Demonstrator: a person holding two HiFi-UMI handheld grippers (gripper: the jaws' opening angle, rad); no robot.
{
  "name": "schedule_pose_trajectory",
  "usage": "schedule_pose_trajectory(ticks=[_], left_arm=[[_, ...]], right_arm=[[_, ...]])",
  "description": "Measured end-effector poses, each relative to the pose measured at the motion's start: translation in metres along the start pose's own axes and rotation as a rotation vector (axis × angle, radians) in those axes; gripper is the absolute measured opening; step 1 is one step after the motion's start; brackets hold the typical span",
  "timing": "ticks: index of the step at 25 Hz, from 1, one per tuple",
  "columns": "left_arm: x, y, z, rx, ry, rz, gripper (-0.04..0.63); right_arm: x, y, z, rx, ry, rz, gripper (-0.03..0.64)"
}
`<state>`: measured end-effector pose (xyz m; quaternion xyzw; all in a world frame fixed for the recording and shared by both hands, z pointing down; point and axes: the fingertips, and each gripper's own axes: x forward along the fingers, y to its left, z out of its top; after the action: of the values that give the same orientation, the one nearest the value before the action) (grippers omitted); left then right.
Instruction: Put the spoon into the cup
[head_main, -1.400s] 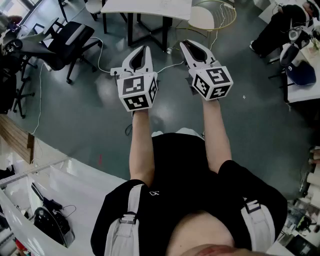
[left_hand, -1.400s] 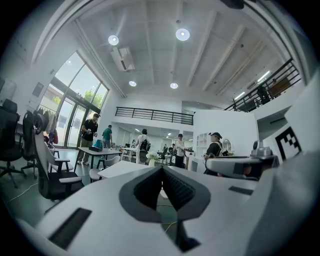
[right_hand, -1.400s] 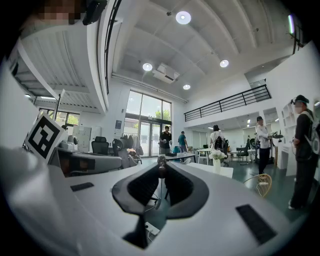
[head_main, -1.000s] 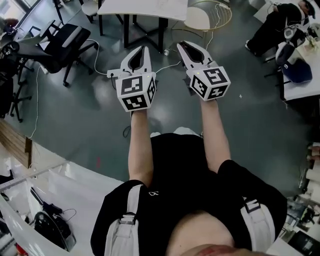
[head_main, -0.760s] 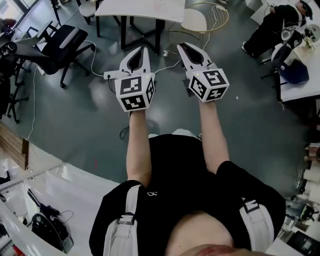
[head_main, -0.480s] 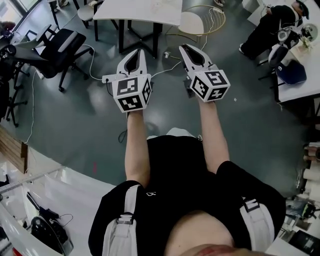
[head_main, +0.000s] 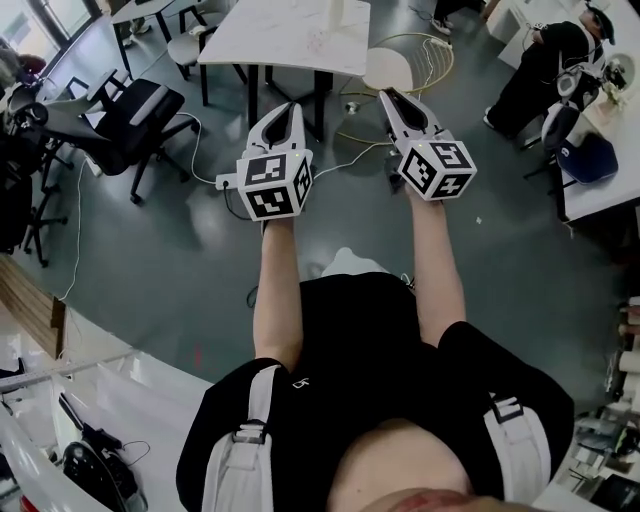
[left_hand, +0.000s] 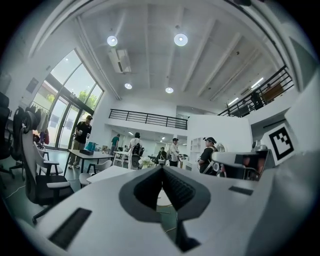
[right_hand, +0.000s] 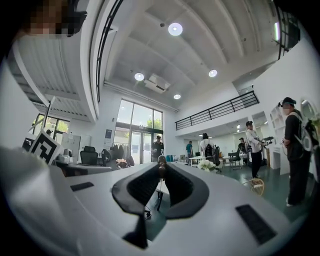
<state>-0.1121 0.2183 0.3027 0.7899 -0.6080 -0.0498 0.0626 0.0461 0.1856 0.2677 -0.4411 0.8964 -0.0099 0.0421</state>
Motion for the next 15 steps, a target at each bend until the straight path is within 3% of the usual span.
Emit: schedule_pose_trajectory(ticks=[10,15], left_arm=[[0.065,0.016,0.029,0.018,-0.088,-0.028,0.015],[0.131,0.033,0.013,0.007,-0.044,-0.039,0.015]], right_arm=[[0.061,-0.045,0.024,-0.093,-0.072,0.008,0.044],[0.118,-0.091,-0.003,-0.048,-0.065,0.001,0.044]])
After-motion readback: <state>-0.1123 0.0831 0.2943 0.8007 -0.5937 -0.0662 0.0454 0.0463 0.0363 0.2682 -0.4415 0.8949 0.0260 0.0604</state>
